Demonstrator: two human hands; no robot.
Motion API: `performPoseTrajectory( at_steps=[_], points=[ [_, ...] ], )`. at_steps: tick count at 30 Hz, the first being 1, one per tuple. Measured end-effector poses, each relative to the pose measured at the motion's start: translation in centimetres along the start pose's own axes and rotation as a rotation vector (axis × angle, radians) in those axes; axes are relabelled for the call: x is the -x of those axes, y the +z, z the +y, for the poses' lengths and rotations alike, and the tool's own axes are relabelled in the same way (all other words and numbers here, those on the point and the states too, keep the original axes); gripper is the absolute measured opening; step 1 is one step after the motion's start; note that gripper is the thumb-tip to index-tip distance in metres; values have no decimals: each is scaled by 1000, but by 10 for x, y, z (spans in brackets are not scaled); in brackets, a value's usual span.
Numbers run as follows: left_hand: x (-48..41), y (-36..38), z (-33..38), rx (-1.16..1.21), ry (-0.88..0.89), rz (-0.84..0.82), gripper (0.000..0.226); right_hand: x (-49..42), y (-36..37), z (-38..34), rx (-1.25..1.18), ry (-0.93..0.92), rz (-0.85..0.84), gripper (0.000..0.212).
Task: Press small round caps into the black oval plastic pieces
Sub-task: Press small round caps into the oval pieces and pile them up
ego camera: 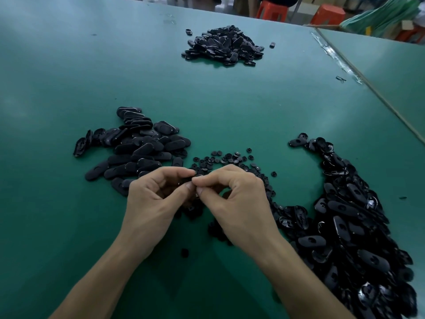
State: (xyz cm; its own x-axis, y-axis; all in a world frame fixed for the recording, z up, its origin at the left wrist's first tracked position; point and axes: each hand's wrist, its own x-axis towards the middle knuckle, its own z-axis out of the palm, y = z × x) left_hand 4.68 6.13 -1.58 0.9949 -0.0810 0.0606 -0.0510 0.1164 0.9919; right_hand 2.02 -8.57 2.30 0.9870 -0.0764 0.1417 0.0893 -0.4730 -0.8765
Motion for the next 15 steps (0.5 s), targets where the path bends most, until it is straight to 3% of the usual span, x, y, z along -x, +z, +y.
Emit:
performPoseTrajectory(
  at_steps=[6, 15],
  points=[
    [2, 0, 4, 59, -32, -35, 22, -8, -12, 3, 99, 9, -93, 23],
    [3, 0, 1, 70, -58, -63, 23, -14, -23, 7, 51, 75, -205, 10]
  ],
)
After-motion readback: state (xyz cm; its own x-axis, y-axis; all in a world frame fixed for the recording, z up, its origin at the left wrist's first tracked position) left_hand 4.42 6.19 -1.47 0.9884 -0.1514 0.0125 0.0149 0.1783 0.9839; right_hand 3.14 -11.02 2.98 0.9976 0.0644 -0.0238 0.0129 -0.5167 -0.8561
